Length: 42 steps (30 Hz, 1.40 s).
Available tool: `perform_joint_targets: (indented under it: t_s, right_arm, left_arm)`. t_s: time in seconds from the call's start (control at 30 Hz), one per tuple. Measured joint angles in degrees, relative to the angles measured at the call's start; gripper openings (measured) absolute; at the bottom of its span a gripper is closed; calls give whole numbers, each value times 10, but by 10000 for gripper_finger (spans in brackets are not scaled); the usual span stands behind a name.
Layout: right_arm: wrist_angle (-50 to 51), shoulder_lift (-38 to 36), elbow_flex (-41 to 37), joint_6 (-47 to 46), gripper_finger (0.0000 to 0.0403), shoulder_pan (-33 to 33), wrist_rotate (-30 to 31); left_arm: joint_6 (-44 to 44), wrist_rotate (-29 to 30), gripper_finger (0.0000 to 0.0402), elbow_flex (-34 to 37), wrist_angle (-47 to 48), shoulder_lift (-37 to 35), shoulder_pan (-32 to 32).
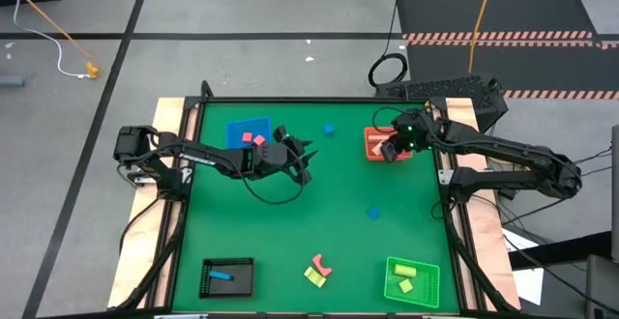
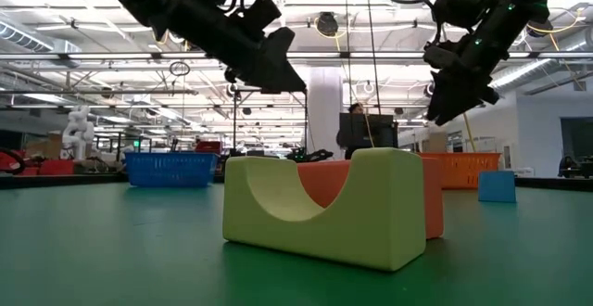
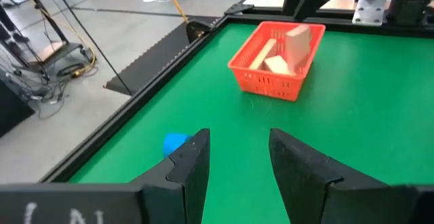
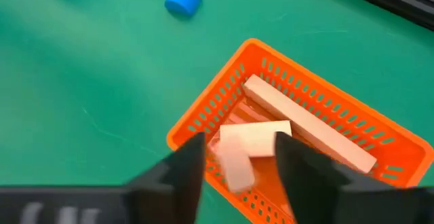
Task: Sort & place blocks by color
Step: Put the brown block in the orange basket, then put the bottom blue block in the black basket
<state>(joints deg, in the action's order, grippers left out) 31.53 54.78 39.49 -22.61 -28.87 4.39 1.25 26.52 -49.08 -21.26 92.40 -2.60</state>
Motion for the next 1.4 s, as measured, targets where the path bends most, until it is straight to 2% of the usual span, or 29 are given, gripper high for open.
perform_joint_targets:
  t_s: [0.17, 0.3, 0.37, 0.47, 0.53, 0.63, 0.77, 0.87, 1.07, 1.17, 1.23, 1.3, 1.4]
  right_arm:
    - [0, 0, 0, 4, 256, 0, -1]
    - [-1, -3, 0, 4, 298, 0, -21]
    - [-6, -3, 0, 1, 307, 0, -57]
    - [-6, -4, 0, -6, 308, 6, -149]
    - [-7, -2, -3, 2, 304, 27, -209]
    - [-14, -2, -19, 19, 299, 80, -257]
    - [-63, -2, -41, 41, 298, 176, -260]
    - [-153, -2, -67, 55, 298, 242, -259]
    - [-473, -1, -151, 86, 298, 323, -251]
    - [-602, -1, -186, 54, 298, 338, -188]
    - [-599, -1, -187, 19, 298, 338, -143]
    - [-555, -1, -178, 4, 298, 338, -134]
    - [-458, -1, -138, 61, 298, 344, -142]
  left_arm:
    - [4, 0, 154, 0, 6, 0, 0]
    - [-7, -1, 154, 0, 7, 0, -1]
    - [-4, -18, 154, 0, 11, 0, -3]
    - [13, -59, 154, 0, 18, 0, -3]
    - [24, -73, 154, 0, 29, 0, -3]
    - [37, -76, 154, 0, 48, 1, -2]
    - [56, -76, 154, 0, 68, 1, -2]
    - [73, -76, 154, 0, 80, 1, -2]
    - [104, -76, 154, 0, 93, 1, 1]
    - [114, -76, 154, 0, 99, 1, 7]
    - [116, -76, 154, 0, 100, 1, 11]
    - [114, -76, 154, 0, 100, 1, 15]
    - [111, -76, 154, 0, 100, 1, 17]
